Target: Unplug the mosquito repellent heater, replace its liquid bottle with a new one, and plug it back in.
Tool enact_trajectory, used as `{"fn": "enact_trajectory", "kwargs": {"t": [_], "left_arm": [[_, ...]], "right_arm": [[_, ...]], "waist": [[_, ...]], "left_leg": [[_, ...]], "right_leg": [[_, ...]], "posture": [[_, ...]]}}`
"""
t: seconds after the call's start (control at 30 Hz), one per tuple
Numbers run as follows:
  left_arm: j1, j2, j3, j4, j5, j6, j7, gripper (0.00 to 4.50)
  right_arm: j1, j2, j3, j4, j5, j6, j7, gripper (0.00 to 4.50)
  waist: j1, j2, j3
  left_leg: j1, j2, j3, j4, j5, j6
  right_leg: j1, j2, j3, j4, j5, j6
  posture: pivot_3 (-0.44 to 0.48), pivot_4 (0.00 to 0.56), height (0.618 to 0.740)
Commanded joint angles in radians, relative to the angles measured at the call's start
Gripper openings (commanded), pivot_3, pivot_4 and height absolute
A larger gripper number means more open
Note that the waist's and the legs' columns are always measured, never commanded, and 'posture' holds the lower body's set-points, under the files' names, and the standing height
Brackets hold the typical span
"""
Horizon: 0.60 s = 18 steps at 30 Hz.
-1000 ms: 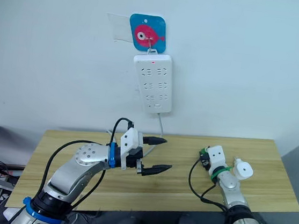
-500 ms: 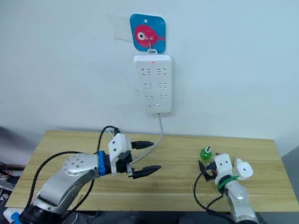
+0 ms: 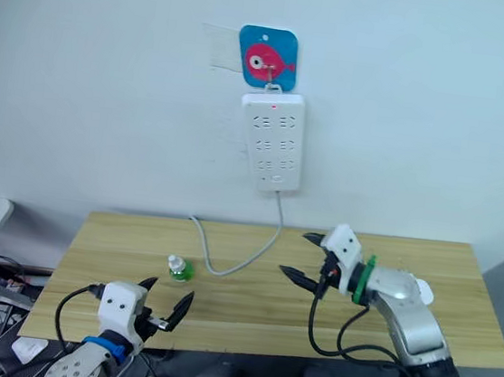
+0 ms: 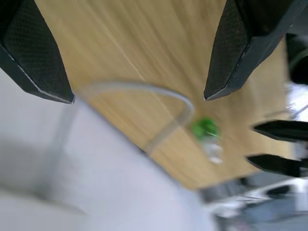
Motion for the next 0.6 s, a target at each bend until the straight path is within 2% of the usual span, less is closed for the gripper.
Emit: {"fn": "enact_trajectory", "kwargs": {"t": [0.03, 0.13, 0.27, 0.5, 0.6], "left_arm": [[-0.026, -0.052, 0.038, 0.068, -0.002, -0.096, 0.066, 4.5], [-0.075, -0.079, 0.051, 0.182, 0.006, -0.178, 0.088, 4.5], [-0.164, -0.085, 0.045, 0.333, 0.007, -0.27, 0.081, 4.5], [-0.369, -0.071, 0.039, 0.683, 0.004, -0.431, 0.034, 4.5], [-0.428, -0.067, 0.036, 0.781, 0.013, -0.472, 0.026, 4.5]], "right_arm": [[-0.059, -0.006, 0.031, -0.023, 0.074, 0.044, 0.134, 4.48], [-0.107, -0.009, 0.055, 0.012, 0.084, 0.057, 0.216, 4.48], [-0.138, -0.01, 0.08, 0.099, 0.017, -0.003, 0.247, 4.48], [-0.147, 0.015, 0.051, 0.078, 0.033, 0.056, 0.219, 4.48], [-0.141, 0.01, 0.048, 0.067, 0.019, 0.062, 0.205, 4.48]], "waist": [[0.012, 0.0, 0.0], [0.023, -0.001, 0.0], [0.028, -0.001, 0.0], [0.029, -0.001, 0.0], [0.028, -0.001, 0.0]], "left_leg": [[-0.001, -0.001, -0.001, 0.001, 0.0, 0.0], [-0.001, -0.001, -0.001, 0.001, 0.0, 0.0], [-0.001, -0.001, -0.002, 0.001, 0.0, 0.0], [-0.001, -0.001, -0.002, 0.0, 0.0, -0.001], [-0.001, -0.001, -0.002, 0.0, 0.0, -0.001]], "right_leg": [[0.0, 0.0, -0.001, -0.001, 0.0, 0.0], [0.0, -0.001, -0.001, -0.001, 0.0, 0.0], [0.0, 0.0, -0.002, 0.0, 0.0, 0.0], [-0.001, -0.001, -0.002, 0.001, 0.0, 0.0], [-0.002, -0.001, -0.002, 0.001, 0.0, 0.0]], "posture": [[0.068, 0.203, 0.74], [0.083, 0.202, 0.74], [0.098, 0.2, 0.74], [0.086, 0.201, 0.74], [0.082, 0.201, 0.74]]}}
